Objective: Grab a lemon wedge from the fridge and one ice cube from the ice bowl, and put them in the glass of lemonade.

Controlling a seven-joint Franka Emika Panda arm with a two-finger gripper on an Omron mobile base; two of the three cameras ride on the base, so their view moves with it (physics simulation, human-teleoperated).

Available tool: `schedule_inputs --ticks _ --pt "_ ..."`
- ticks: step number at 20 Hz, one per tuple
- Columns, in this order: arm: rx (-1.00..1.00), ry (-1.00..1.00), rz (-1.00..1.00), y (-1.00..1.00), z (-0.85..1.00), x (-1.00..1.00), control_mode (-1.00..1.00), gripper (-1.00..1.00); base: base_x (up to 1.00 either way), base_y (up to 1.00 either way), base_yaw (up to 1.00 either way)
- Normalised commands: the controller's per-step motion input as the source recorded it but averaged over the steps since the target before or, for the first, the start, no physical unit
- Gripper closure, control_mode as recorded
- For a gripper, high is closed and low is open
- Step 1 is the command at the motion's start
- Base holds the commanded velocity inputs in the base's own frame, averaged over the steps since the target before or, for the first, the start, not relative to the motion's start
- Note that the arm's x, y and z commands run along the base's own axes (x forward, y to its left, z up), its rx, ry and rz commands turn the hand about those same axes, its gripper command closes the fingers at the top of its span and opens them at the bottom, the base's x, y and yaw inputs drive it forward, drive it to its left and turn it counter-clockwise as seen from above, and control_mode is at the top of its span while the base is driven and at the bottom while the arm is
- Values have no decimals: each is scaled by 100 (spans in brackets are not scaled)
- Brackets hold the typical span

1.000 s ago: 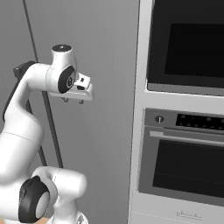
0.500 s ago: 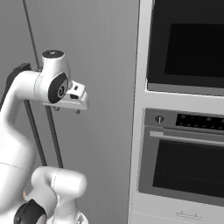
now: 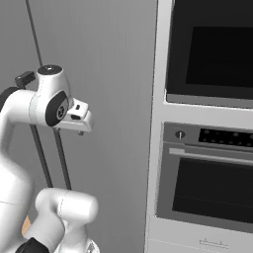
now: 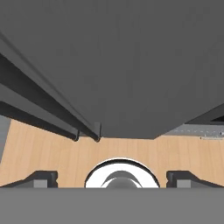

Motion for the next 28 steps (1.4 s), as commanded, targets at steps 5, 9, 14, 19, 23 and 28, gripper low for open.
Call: schedule_inputs --ticks 5,9,14,19,23,28 --pt "0 0 0 0 0 0 100 -100 -11 20 -1" --pt "0 0 0 0 0 0 100 -100 -38 58 -11" --pt "0 0 0 0 0 0 100 -100 -37 41 -8" --pt "0 0 0 0 0 0 100 -100 -35 42 -1" --pt "0 0 0 0 0 0 100 -100 -45 9 -1" --pt "0 0 0 0 0 0 100 -100 -33 -14 0"
